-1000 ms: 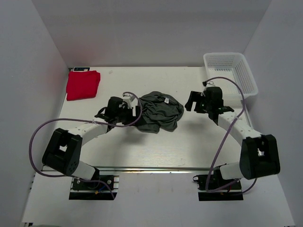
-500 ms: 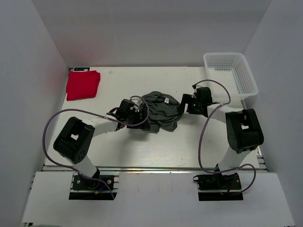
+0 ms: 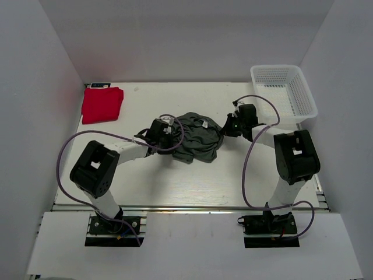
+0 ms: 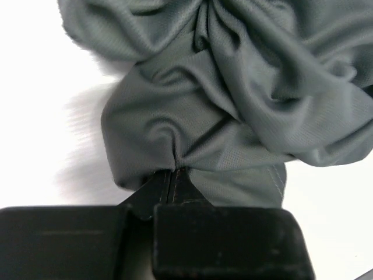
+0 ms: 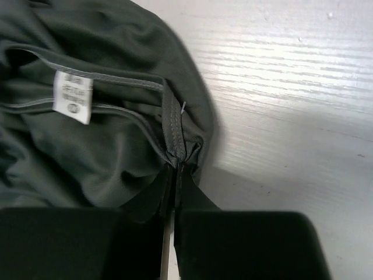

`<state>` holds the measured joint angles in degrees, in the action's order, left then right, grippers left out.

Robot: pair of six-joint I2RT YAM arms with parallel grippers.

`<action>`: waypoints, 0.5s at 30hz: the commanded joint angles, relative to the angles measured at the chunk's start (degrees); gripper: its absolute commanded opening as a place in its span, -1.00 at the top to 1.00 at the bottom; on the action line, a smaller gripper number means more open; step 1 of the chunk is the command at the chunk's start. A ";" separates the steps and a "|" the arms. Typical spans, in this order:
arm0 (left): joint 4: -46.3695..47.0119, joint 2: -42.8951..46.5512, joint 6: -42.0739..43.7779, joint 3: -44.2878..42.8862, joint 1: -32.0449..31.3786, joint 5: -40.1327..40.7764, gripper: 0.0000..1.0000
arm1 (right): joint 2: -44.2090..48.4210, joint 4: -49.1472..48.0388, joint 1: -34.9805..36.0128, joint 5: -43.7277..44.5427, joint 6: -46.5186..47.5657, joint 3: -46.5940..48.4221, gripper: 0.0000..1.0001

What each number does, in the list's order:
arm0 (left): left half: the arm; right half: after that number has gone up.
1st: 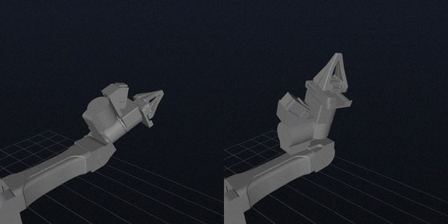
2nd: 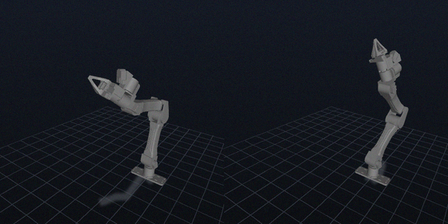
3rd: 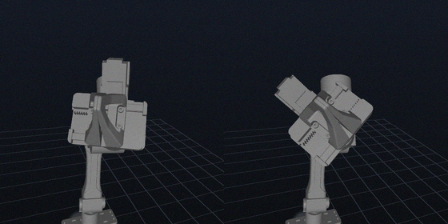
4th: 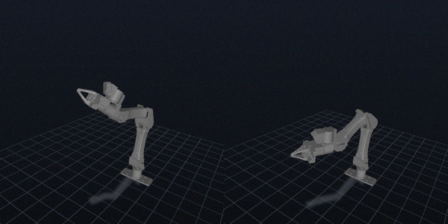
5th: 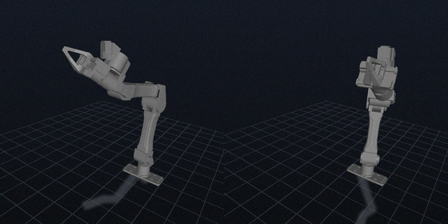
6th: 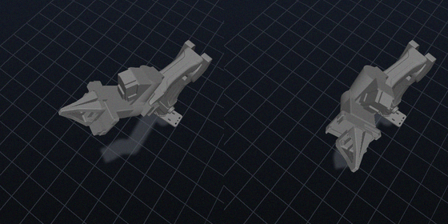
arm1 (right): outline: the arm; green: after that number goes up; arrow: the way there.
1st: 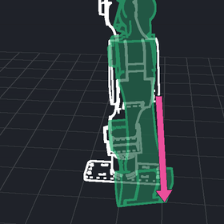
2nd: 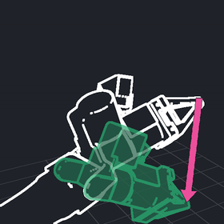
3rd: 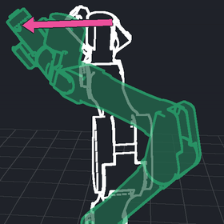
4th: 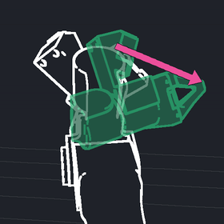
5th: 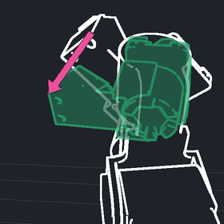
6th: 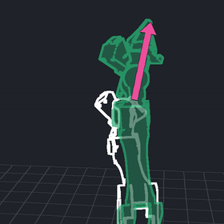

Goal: Fold and stack the t-shirts
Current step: Flatten out the tshirt

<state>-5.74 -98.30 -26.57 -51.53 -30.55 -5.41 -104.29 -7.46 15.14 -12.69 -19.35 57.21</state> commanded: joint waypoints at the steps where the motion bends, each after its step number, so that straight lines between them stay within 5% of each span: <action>1: -1.12 9.95 2.04 -1.12 -0.13 6.01 1.00 | 9.15 -3.51 0.42 -1.38 -0.33 -0.34 1.00; 15: -12.10 44.39 8.98 -6.82 0.57 27.02 1.00 | 47.50 -3.52 0.07 17.15 0.98 -3.79 1.00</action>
<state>-15.49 -60.58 -20.97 -55.44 -30.26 15.90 -61.01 -10.02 15.44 -2.37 -20.01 52.21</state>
